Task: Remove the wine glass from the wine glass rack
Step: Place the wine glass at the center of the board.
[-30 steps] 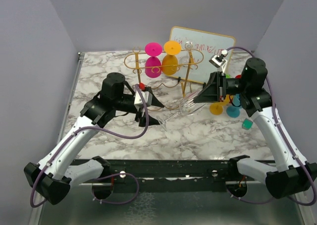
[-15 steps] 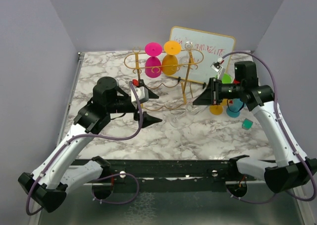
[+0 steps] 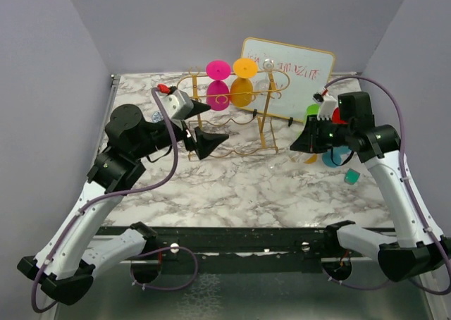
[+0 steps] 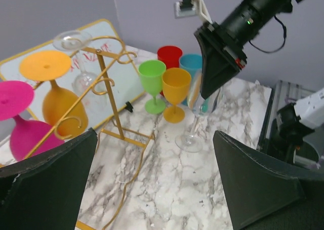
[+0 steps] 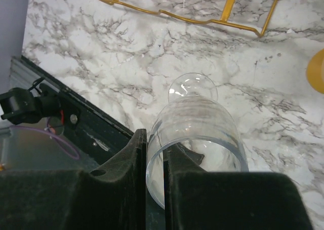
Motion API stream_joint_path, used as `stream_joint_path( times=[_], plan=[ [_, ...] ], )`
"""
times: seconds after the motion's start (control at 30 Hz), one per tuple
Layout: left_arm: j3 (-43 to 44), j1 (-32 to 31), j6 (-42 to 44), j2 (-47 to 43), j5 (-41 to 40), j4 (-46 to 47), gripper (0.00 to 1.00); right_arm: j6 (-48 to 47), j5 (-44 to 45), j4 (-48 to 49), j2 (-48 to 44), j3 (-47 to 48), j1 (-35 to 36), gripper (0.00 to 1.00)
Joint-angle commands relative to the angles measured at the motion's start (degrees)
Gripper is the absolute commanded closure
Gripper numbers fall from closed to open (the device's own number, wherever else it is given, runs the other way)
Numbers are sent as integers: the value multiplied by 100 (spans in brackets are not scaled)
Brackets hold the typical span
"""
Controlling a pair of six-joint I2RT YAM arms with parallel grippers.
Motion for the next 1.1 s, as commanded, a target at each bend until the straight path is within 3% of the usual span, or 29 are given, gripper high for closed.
stream_joint_path(
  times=[0.0, 0.13, 0.3, 0.47, 0.6, 0.87, 1.0, 1.07],
  plan=[
    [299, -16, -503, -111, -955, -195, 1, -68, 731, 39, -205, 125, 91, 100],
    [393, -14, -666, -17, -1351, -538, 1, -65, 1439, -136, -77, 347, 251, 100],
    [438, -15, -732, 101, -1296, -592, 1, 36, 2302, -360, 17, 288, 623, 100],
    [436, -9, -750, 68, -1671, -547, 1, 199, 2794, -607, 295, 225, 1248, 100],
    [446, -12, -824, 30, -1944, -547, 1, 419, 2799, -264, 356, 71, 1832, 100],
    [346, -8, -1023, -168, -3678, -740, 1, 599, 4024, 473, 692, 103, 3810, 100],
    [612, -15, -922, -24, -4098, -1164, 1, 583, 4177, 443, 1122, 217, 4099, 100],
    [885, -13, -975, 172, -4766, -1657, 1, 587, 4079, 748, 1181, 190, 4232, 100]
  ],
)
